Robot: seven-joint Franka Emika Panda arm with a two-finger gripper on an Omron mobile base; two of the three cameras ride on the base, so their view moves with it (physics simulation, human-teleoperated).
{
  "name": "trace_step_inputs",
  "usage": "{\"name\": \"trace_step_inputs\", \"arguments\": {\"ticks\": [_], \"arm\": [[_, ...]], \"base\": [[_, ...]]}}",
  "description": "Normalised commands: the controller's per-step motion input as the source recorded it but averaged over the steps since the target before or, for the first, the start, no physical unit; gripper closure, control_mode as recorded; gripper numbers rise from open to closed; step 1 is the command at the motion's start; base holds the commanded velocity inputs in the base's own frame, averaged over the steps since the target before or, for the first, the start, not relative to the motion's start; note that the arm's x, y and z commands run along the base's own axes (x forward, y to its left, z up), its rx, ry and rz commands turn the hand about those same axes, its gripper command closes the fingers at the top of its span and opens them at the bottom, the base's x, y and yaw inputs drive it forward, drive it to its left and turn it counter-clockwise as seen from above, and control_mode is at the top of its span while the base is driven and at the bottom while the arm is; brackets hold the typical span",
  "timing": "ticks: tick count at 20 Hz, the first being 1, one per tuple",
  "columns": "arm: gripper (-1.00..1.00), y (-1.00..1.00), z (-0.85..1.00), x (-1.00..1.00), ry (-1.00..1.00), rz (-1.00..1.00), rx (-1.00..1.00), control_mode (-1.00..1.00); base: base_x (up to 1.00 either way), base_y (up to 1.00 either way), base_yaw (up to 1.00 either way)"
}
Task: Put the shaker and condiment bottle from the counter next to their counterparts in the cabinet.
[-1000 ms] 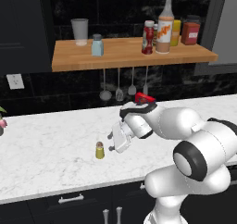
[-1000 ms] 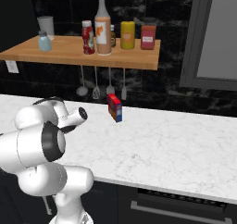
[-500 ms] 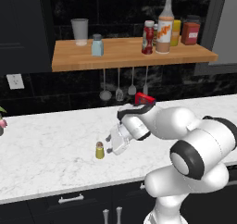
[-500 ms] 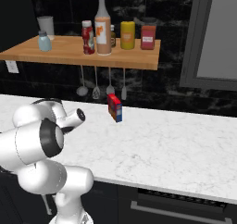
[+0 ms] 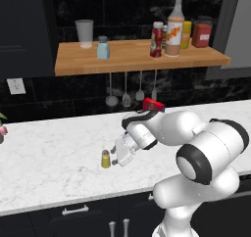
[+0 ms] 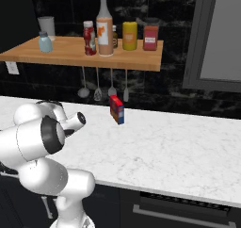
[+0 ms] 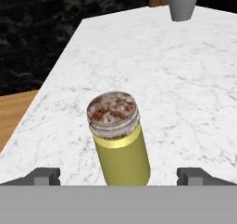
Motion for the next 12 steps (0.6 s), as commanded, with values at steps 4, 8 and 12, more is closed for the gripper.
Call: {"name": "trace_step_inputs", "arguments": {"ticks": [4, 8, 12], "arm": [[-1.0, 0.0, 0.0, 0.0, 0.0, 0.0, 0.0, -1.0], [-1.0, 0.08, -0.09, 0.0, 0.0, 0.0, 0.0, -1.0], [-1.0, 0.18, -0.1, 0.0, 0.0, 0.0, 0.0, -1.0]], "base": [[0.0, 0.0, 0.0], [0.0, 0.0, 0.0], [0.0, 0.0, 0.0]]}}
